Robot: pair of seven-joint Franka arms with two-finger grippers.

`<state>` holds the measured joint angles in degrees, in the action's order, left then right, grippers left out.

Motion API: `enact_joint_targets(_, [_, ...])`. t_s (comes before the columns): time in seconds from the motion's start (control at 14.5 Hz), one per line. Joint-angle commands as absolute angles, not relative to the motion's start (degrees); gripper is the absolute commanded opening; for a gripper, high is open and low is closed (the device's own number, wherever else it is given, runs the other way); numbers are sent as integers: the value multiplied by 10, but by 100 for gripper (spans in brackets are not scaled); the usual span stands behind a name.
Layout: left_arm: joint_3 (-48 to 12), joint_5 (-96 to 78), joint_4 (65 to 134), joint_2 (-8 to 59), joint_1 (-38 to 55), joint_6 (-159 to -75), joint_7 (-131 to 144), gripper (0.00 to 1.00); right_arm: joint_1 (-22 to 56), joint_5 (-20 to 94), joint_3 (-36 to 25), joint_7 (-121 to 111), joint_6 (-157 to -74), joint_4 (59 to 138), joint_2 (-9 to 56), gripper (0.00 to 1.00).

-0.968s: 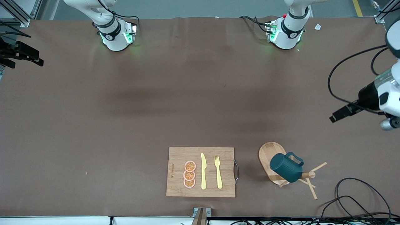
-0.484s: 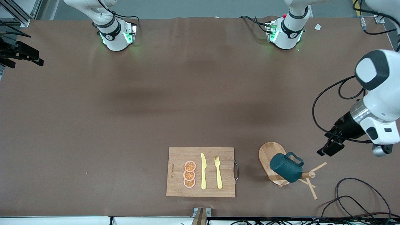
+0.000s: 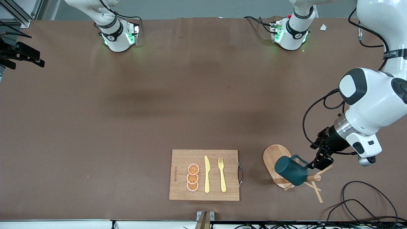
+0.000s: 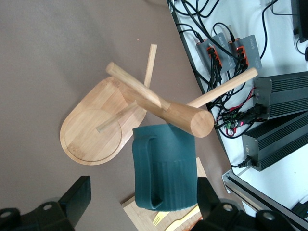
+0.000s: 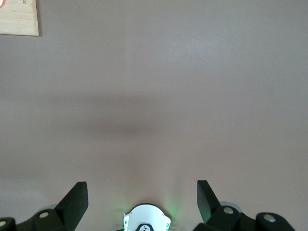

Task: Transfer cup from left to right arm and place
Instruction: 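Close the left gripper on the teal mug's body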

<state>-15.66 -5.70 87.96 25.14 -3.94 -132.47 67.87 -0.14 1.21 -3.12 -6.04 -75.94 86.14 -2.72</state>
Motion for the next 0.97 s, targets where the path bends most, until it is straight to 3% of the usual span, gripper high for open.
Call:
enact_joint_targets(0.0, [-156, -63, 870, 267, -34, -1330, 687, 95, -4, 16, -30, -56, -758, 872, -39, 100])
enact_joint_targets(0.28, [-156, -64, 872, 279, -35, -1343, 704, 91, -4, 17, -30, -56, -759, 872, -39, 100])
enact_joint_targets(0.9, [-156, -66, 871, 296, -22, -1385, 748, 67, -5, 17, -31, -59, -760, 871, -40, 100])
